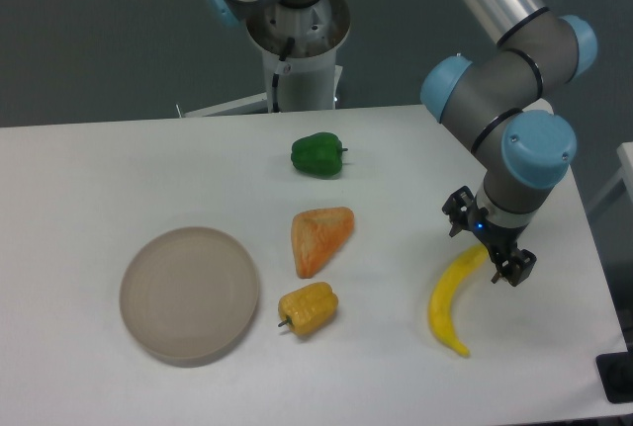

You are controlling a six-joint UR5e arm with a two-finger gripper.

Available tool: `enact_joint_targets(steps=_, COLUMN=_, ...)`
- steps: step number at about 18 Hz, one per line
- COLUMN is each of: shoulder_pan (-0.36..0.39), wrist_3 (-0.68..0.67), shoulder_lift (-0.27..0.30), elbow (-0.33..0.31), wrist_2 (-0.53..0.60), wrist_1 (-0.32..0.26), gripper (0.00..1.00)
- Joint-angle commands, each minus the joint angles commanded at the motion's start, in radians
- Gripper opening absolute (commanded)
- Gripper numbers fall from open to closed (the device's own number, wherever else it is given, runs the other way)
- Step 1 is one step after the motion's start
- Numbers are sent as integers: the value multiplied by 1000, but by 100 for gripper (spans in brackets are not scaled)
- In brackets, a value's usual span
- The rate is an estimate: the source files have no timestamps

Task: Pick up the yellow pepper from the table
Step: 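Move the gripper from beside the banana over the small yellow pepper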

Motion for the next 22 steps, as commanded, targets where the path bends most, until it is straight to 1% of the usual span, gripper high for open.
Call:
enact_joint_targets(steps=7, shoulder_pan=-5, wrist_3=-3, shoulder_lift=0, elbow=-9, wrist_2=3, wrist_1=2, gripper=100)
enact_joint_targets(steps=10, shoulder_pan=-11, wrist_3=-9, shoulder_lift=-2, elbow=-3, wrist_2=3, wrist_1=0, gripper=100)
enact_joint_targets(steps=13, shoulder_pan=-17, wrist_3=-20, shoulder_lift=11, elbow=-2, wrist_2=-9, wrist_1=-2, gripper=100)
enact_joint_targets(steps=15, shoulder_pan=-70, wrist_3=-41, shoulder_lift=21, elbow=-9, wrist_2=0, wrist_1=-5, gripper=100)
enact_joint_targets(steps=17, shoulder_pan=-138, wrist_3=-134, shoulder_lift=23, elbow=-14, wrist_2=3, wrist_1=-5, gripper=100)
enact_joint_targets(steps=22, shoulder_pan=-216, wrist_3=-256, shoulder_lift=32, elbow=-29, wrist_2=-43, wrist_1=-5, gripper=100)
